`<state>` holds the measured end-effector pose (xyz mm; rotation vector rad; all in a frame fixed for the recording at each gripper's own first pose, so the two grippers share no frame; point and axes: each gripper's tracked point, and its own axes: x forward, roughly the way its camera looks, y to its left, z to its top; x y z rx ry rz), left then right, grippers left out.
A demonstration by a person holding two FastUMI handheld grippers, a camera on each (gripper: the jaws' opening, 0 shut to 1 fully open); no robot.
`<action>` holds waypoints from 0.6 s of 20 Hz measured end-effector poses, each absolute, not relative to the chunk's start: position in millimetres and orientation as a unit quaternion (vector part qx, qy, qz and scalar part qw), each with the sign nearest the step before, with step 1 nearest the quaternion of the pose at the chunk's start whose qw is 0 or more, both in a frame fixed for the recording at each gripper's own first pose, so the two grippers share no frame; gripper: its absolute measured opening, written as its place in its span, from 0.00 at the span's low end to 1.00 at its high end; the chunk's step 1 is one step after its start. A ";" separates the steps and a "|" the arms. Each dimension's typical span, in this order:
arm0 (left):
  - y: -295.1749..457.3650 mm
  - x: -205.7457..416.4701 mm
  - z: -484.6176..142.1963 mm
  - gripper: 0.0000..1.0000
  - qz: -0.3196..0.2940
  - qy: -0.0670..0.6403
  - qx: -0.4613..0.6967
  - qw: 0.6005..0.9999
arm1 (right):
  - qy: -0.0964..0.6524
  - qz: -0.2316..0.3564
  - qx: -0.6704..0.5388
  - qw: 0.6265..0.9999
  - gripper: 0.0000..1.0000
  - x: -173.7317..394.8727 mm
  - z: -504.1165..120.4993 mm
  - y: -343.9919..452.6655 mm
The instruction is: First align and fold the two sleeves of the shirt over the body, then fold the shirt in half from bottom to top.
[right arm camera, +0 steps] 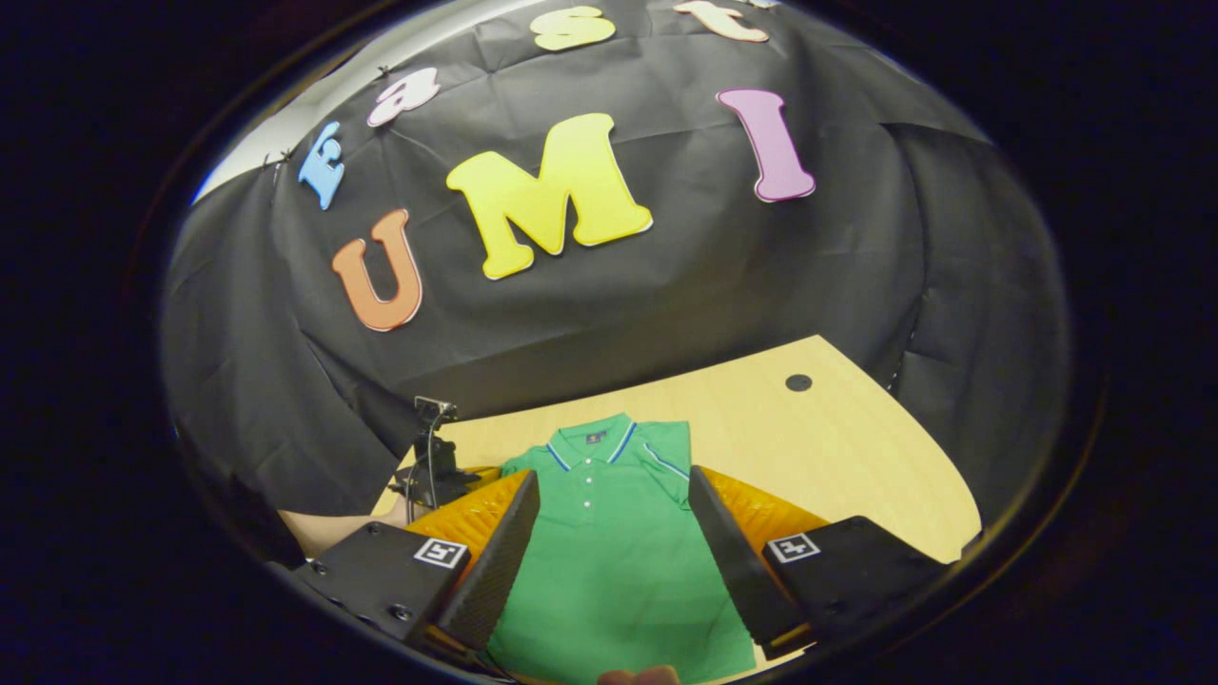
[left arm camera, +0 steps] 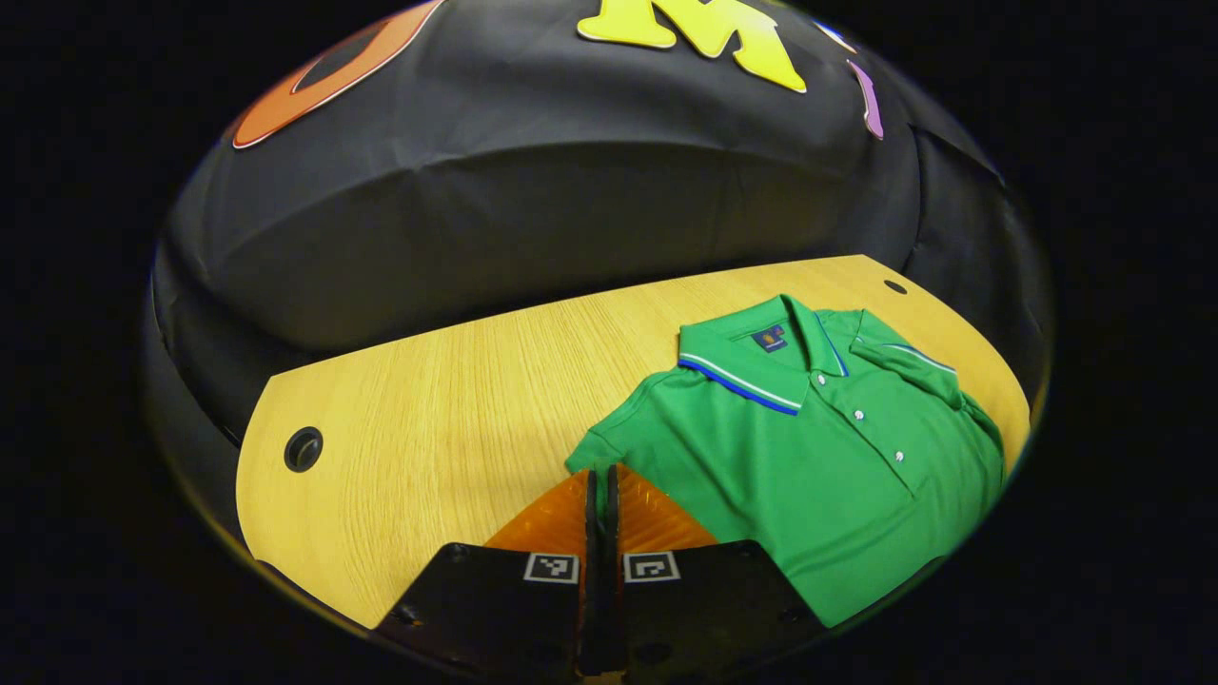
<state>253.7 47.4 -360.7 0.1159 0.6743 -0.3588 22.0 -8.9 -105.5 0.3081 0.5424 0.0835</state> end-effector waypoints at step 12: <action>-5.7 251.3 -306.2 0.03 -0.186 0.328 0.056 0.924 | 0.238 0.036 0.195 0.951 0.98 14.6 -93.6 -47.0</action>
